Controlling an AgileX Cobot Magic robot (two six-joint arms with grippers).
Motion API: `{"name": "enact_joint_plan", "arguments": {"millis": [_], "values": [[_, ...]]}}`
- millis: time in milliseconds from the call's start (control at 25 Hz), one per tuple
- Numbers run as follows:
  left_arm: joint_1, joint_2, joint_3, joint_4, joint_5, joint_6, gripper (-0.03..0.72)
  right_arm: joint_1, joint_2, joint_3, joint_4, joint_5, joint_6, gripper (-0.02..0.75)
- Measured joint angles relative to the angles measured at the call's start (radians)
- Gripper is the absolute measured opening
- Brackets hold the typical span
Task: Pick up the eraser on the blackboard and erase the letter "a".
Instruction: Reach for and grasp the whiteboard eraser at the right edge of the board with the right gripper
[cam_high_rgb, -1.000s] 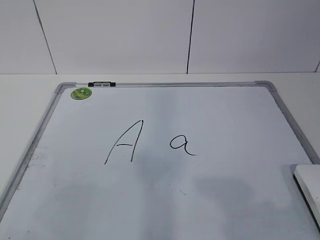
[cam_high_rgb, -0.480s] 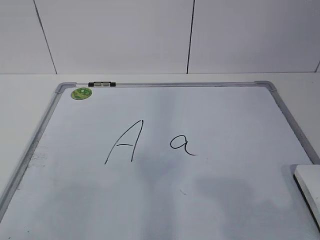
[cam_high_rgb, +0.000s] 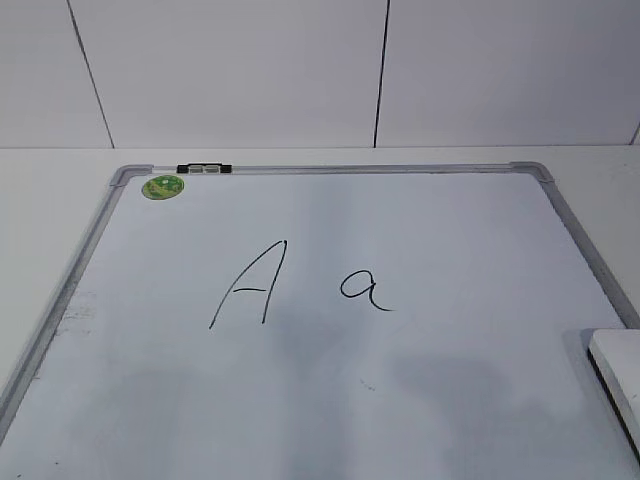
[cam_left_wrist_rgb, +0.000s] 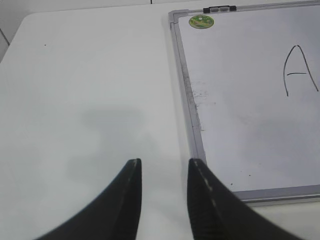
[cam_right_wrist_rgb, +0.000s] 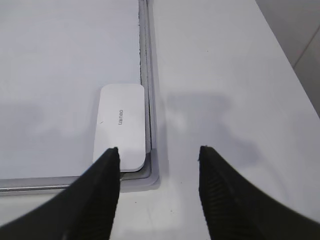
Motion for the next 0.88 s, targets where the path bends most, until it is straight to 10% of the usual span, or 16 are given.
{"name": "enact_joint_plan", "arguments": {"millis": [880], "values": [[0.000, 0.000, 0.000, 0.000, 0.000, 0.000, 0.235, 0.000, 0.415, -0.137, 0.051, -0.147, 0.000, 0.396]]}}
